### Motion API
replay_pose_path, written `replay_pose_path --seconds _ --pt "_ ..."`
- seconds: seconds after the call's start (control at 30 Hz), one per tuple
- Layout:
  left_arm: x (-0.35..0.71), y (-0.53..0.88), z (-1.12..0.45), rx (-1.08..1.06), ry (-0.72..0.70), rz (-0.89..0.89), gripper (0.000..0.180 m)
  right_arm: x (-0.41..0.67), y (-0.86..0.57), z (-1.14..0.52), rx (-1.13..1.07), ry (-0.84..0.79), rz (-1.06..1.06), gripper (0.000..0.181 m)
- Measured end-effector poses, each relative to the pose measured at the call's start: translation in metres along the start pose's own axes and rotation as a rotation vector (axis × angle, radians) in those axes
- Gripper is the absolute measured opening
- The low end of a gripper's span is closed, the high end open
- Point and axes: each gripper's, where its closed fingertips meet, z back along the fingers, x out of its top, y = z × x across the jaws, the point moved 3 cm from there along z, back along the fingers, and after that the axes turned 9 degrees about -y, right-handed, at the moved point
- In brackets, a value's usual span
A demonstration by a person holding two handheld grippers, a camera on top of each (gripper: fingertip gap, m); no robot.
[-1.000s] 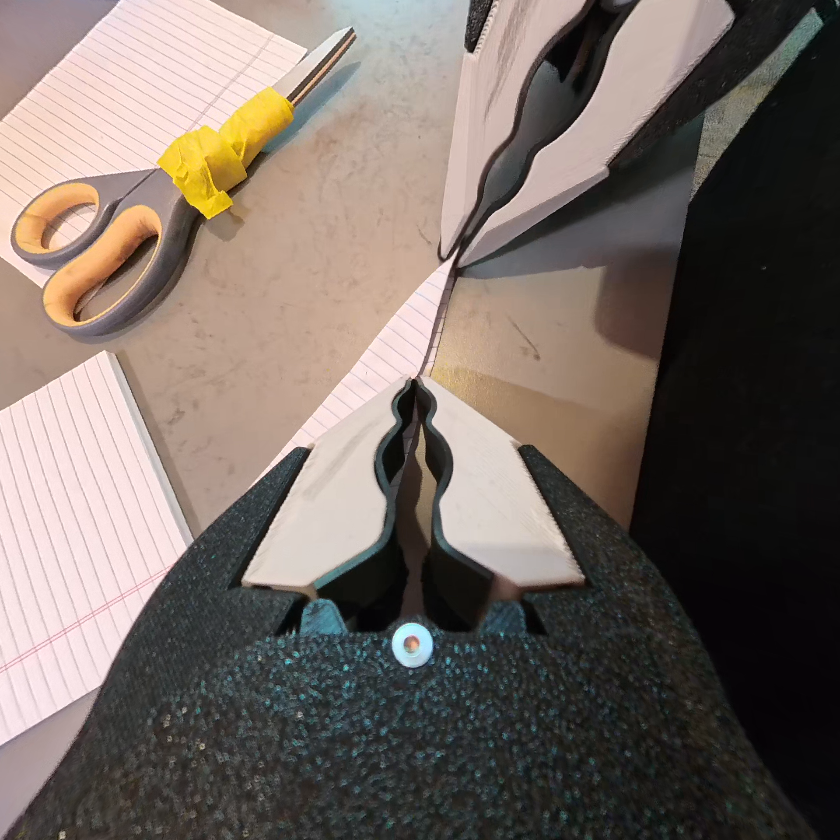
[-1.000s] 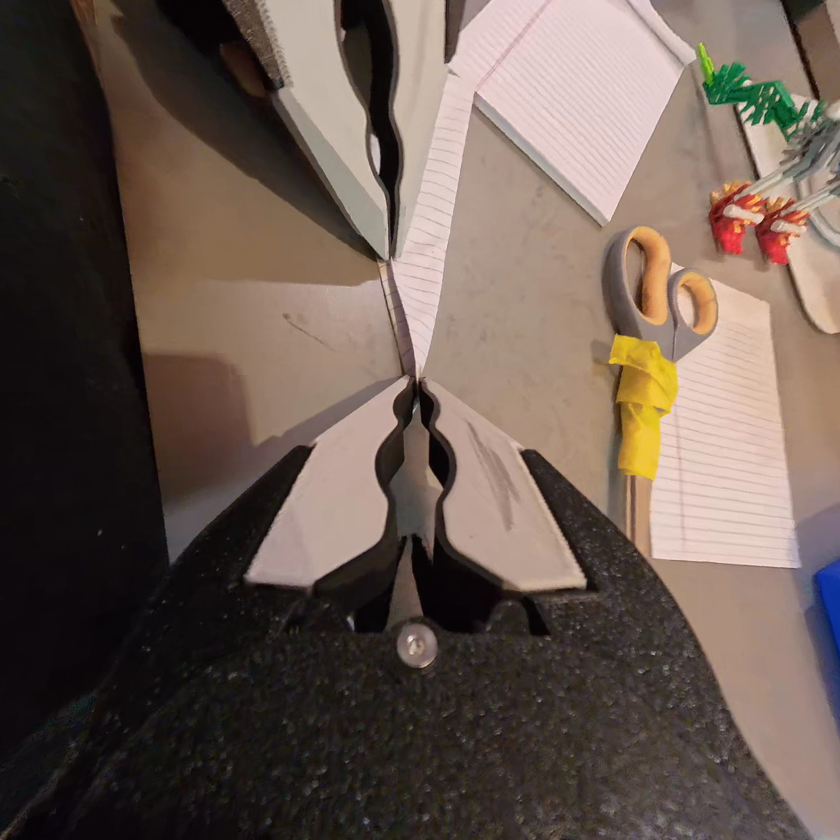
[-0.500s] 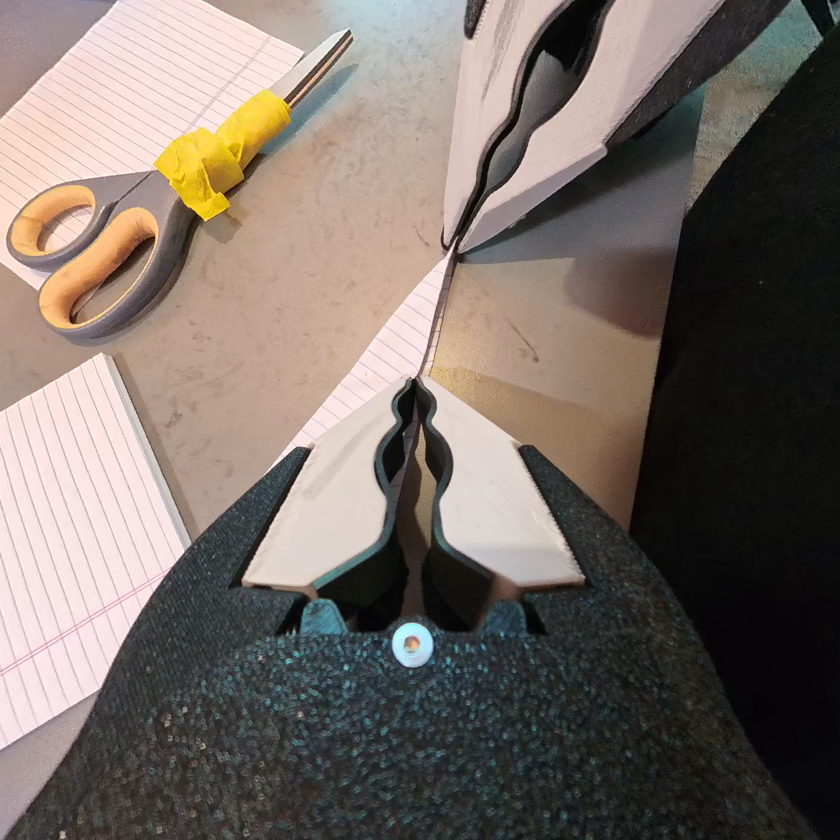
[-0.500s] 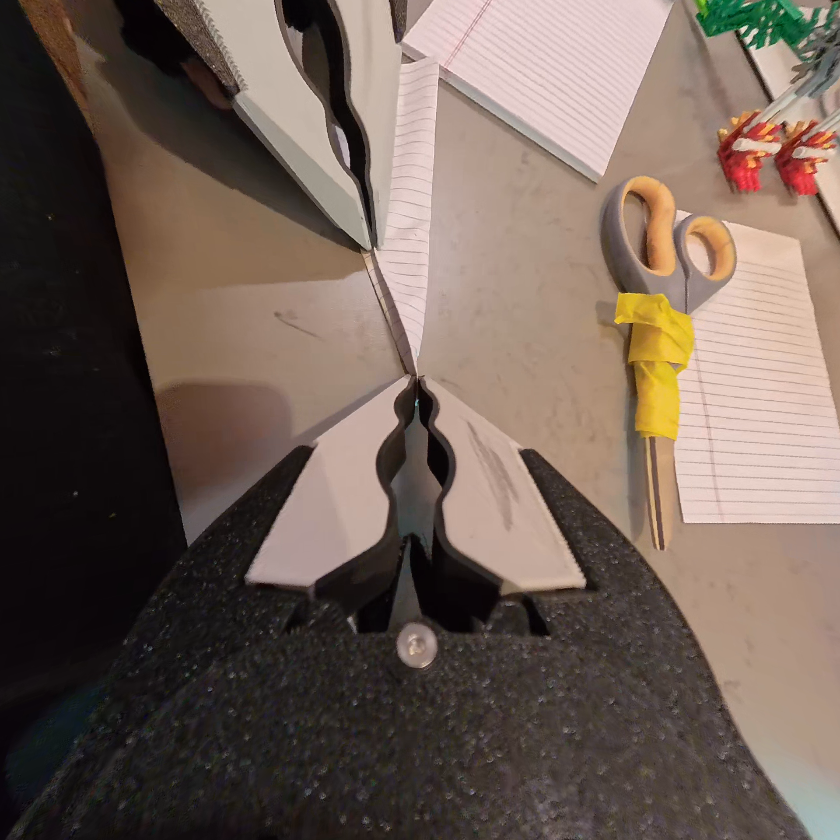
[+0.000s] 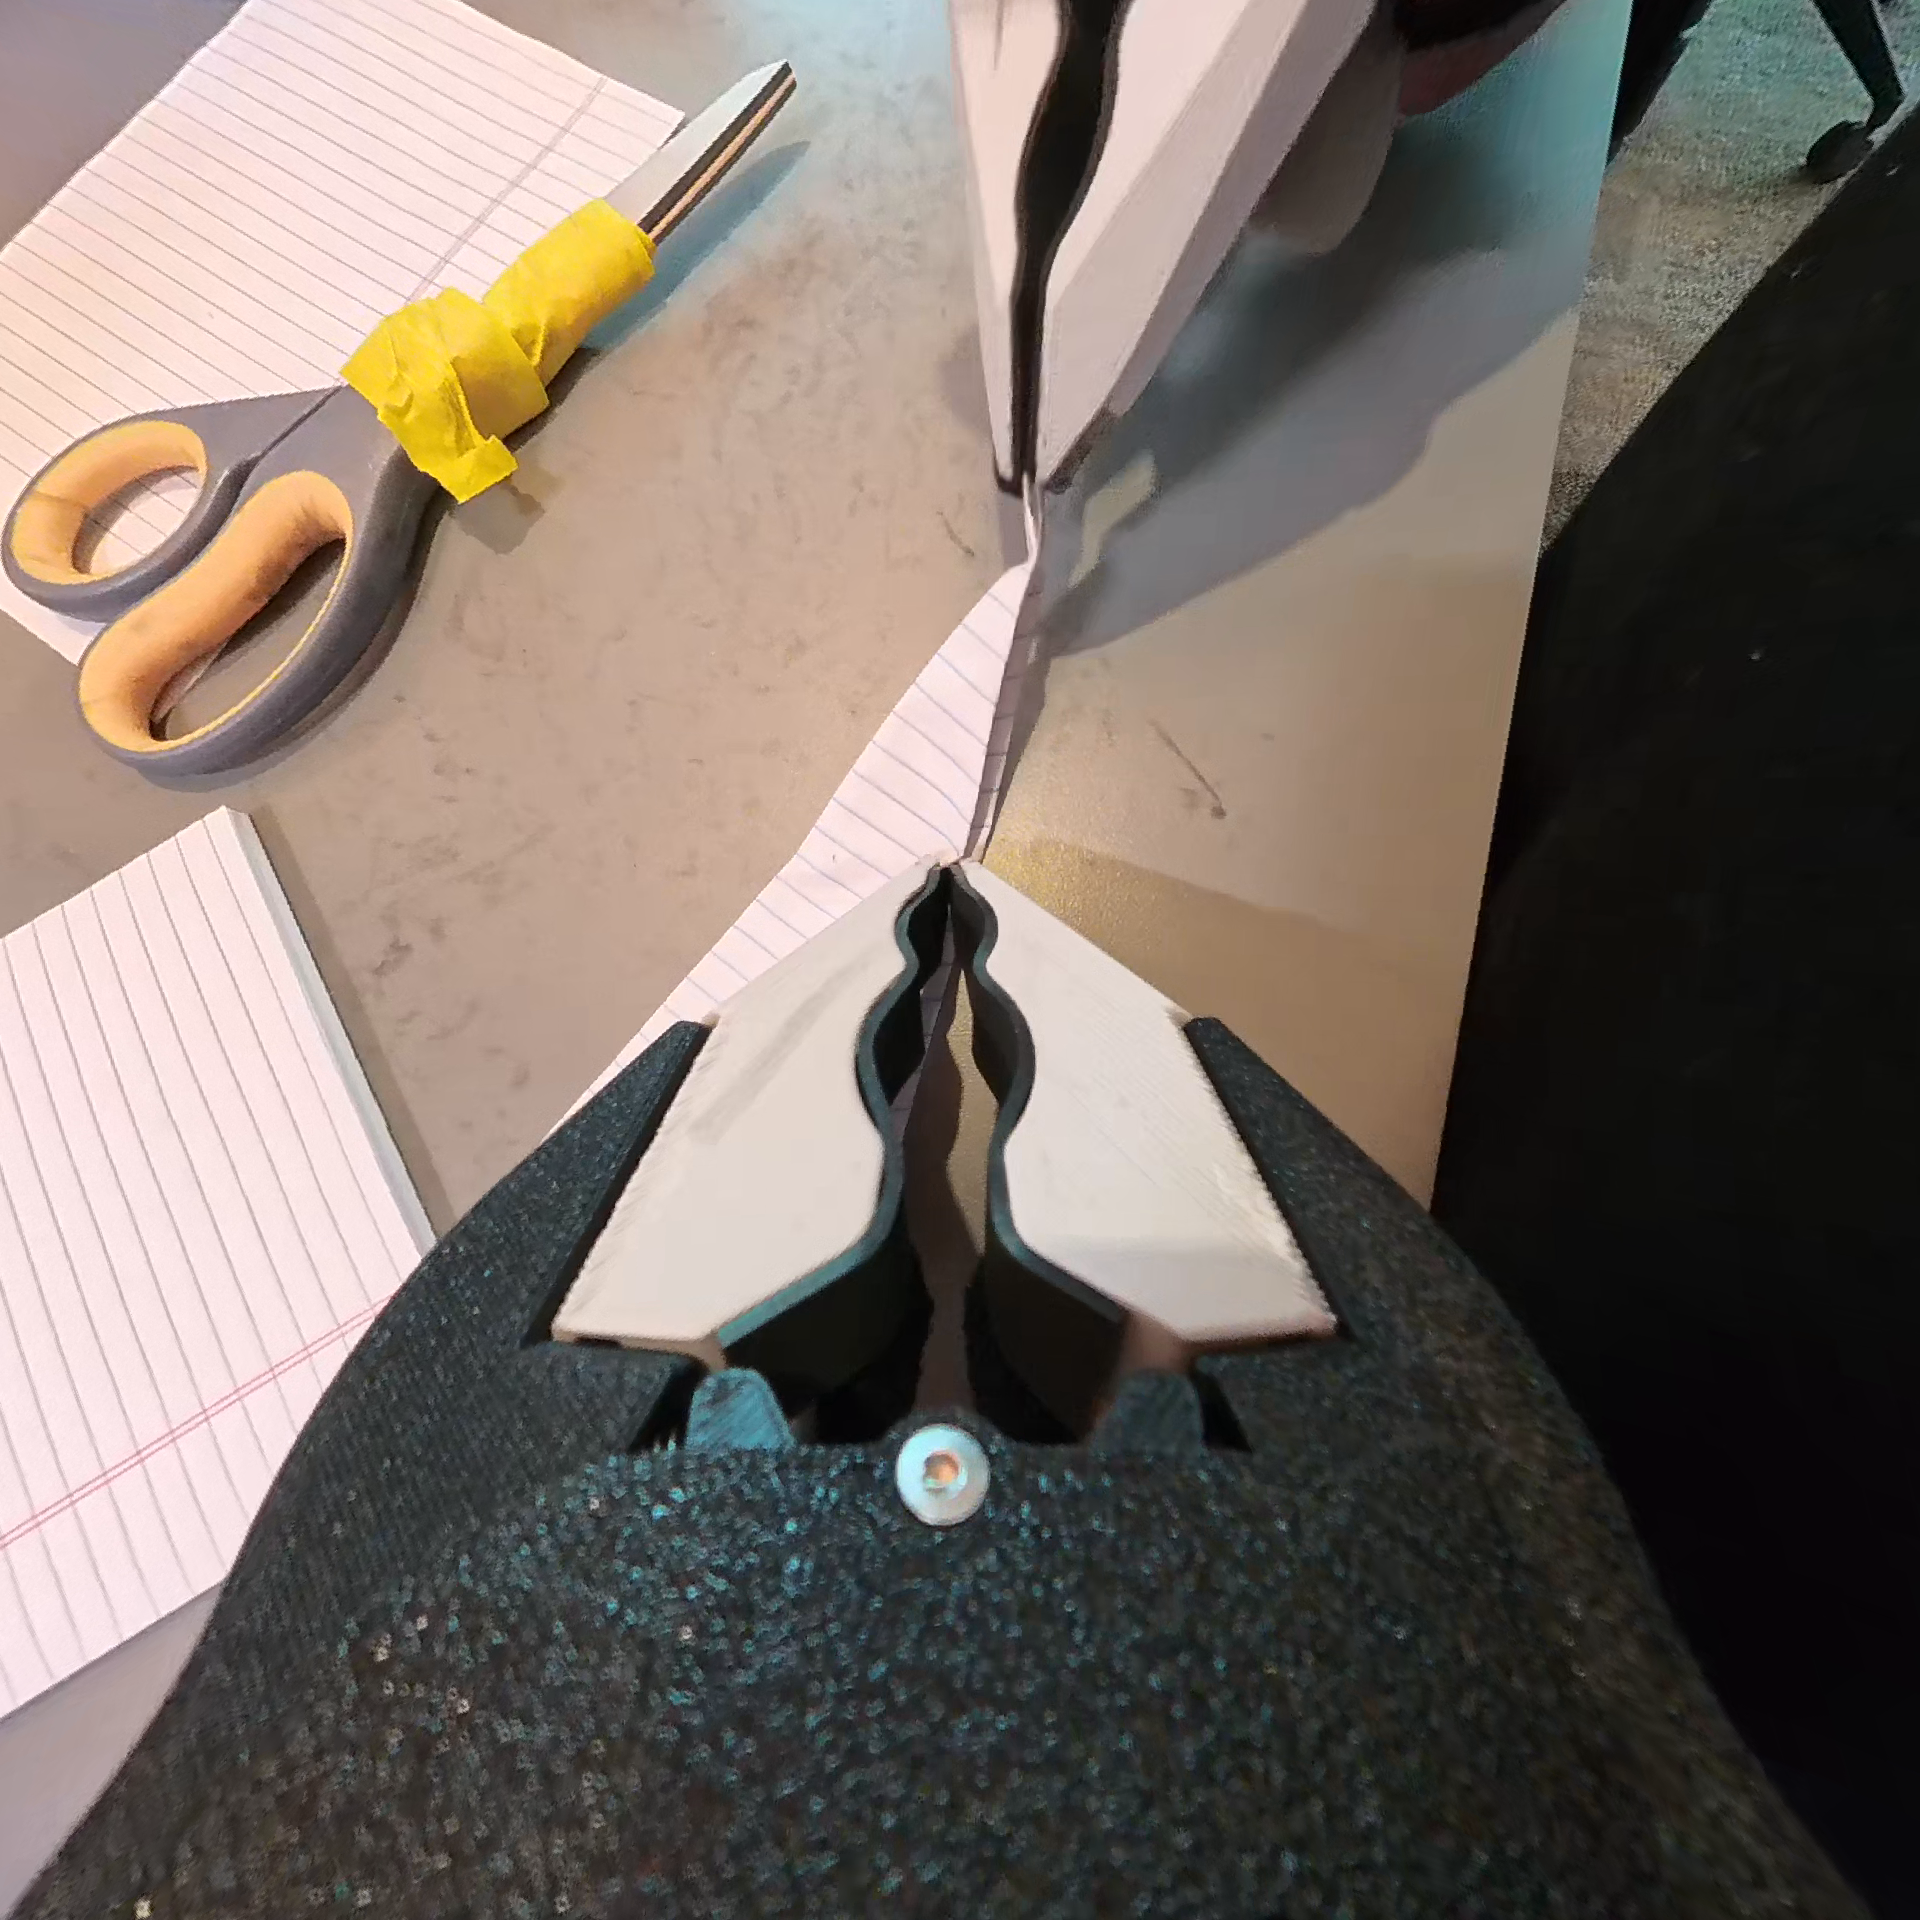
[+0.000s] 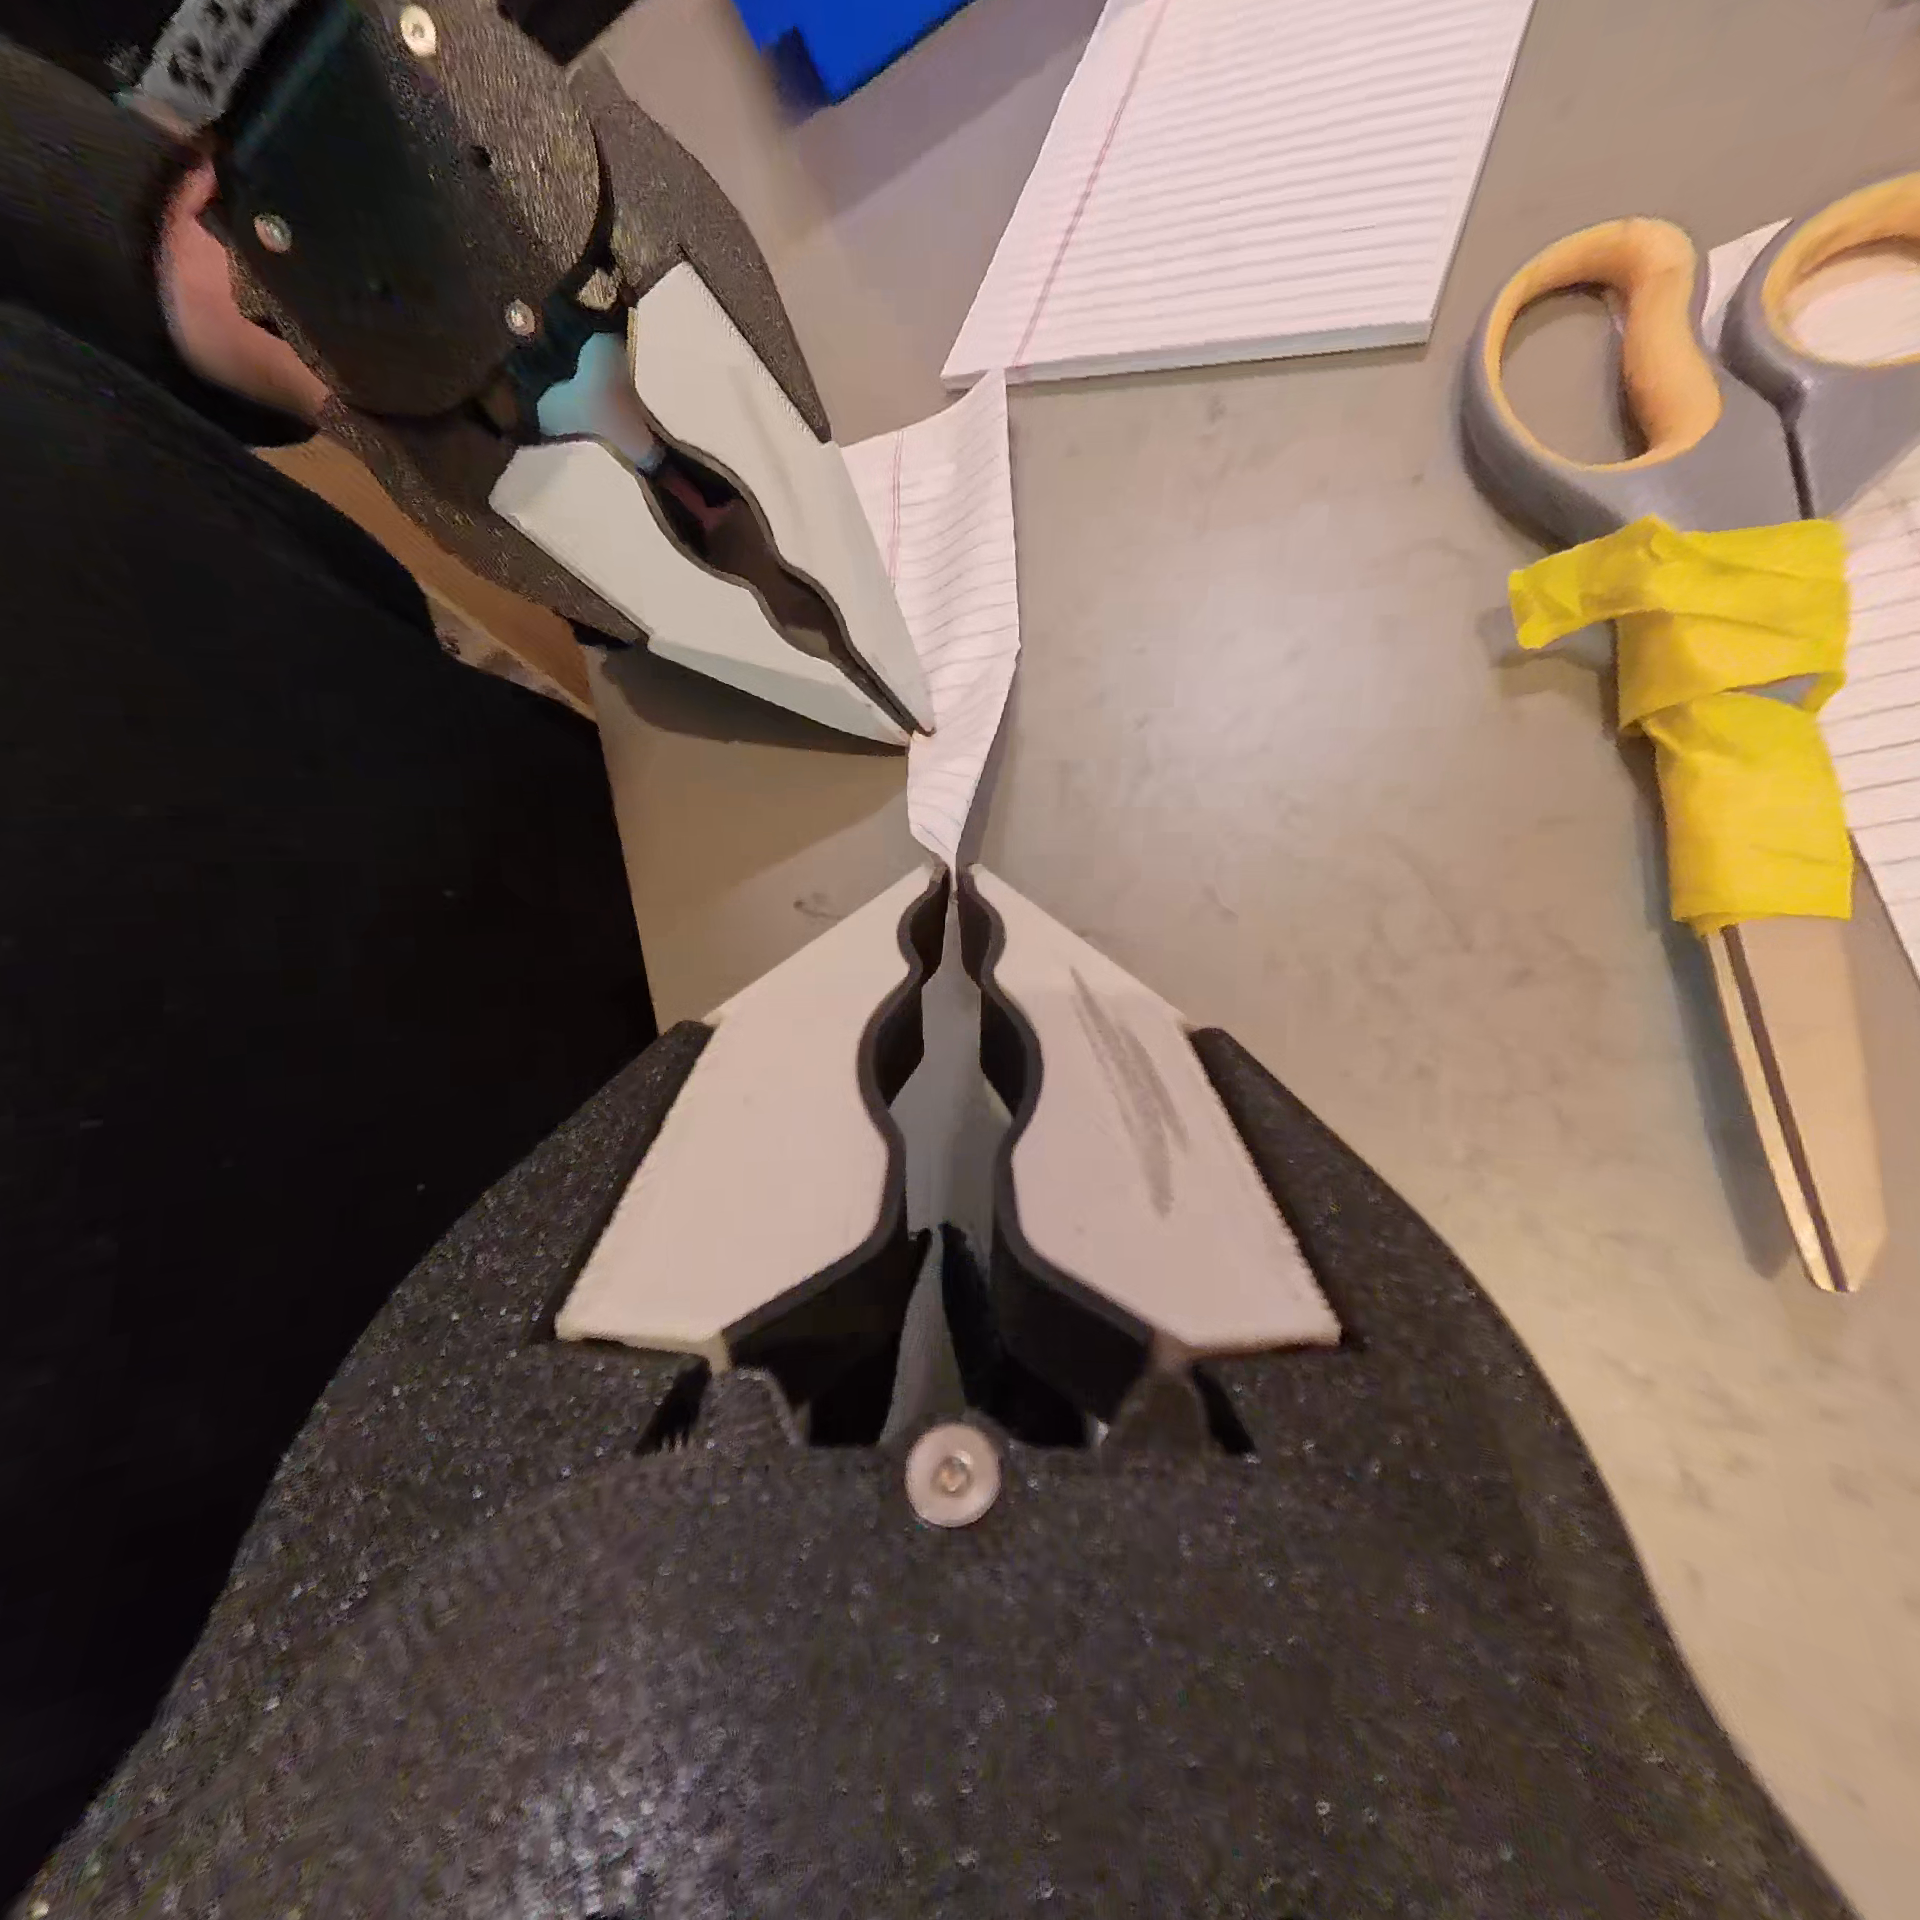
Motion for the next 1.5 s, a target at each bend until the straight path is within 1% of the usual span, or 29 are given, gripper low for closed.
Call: replay_pose_path --seconds 0.1,0.23,0.27,0.33,0.37,0.47,0.5,0.6,0.73,0.77,0.8,0.83,0.9,0.97,1.2,1.27,1.5 --pt "0.0 0.0 0.0 -0.009 0.003 -0.015 0.0 0.007 0.002 0.001 0.039 -0.004 -0.064 0.0" --pt "0.0 0.0 0.0 -0.015 0.003 -0.018 0.0 -0.006 0.003 0.0 -0.012 0.07 0.038 0.005" --pt "0.0 0.0 0.0 -0.016 0.003 -0.021 0.0 -0.012 0.006 -0.001 0.005 0.09 0.038 0.013" --pt "0.0 0.0 0.0 -0.017 0.002 -0.019 0.0 -0.015 0.007 -0.002 -0.015 0.052 0.072 0.021" --pt "0.0 0.0 0.001 -0.017 0.001 -0.019 0.0 -0.014 0.007 -0.002 -0.04 0.034 0.107 0.02" --pt "-0.001 0.0 0.001 -0.019 0.0 -0.017 0.0 -0.01 0.006 -0.004 -0.108 0.007 0.186 0.01" --pt "0.0 0.0 0.001 -0.021 0.0 -0.014 0.0 -0.008 0.008 -0.005 -0.107 -0.011 0.21 0.0" --pt "-0.001 0.0 0.001 -0.02 0.0 -0.016 0.0 -0.014 0.004 -0.007 -0.172 0.038 0.284 0.0" --pt "-0.001 0.0 0.001 -0.019 -0.001 -0.018 0.0 -0.01 0.009 -0.005 -0.175 -0.008 0.289 0.0" --pt "-0.001 0.0 0.001 -0.018 -0.001 -0.018 0.0 -0.008 0.01 -0.004 -0.174 -0.022 0.29 0.004" --pt "-0.001 0.0 0.001 -0.017 0.0 -0.02 0.0 -0.009 0.009 -0.004 -0.173 -0.02 0.297 0.014" --pt "-0.001 0.0 0.001 -0.017 0.0 -0.021 0.0 -0.011 0.009 -0.005 -0.174 -0.001 0.302 0.016" --pt "-0.001 0.0 0.001 -0.019 0.0 -0.018 0.0 -0.016 0.009 -0.009 -0.177 0.047 0.336 0.015" --pt "-0.001 0.0 0.001 -0.02 0.0 -0.018 0.0 -0.015 0.007 -0.012 -0.206 0.055 0.368 0.0" --pt "-0.001 0.0 0.0 -0.011 -0.002 -0.029 0.0 -0.015 0.004 -0.012 -0.314 0.055 0.43 0.0" --pt "0.0 -0.001 0.0 0.006 -0.003 -0.049 0.0 -0.017 0.001 -0.012 -0.351 0.07 0.441 0.0" --pt "0.0 0.0 0.0 -0.002 0.007 -0.015 0.0 -0.022 -0.001 -0.016 -0.401 0.126 0.564 0.0"
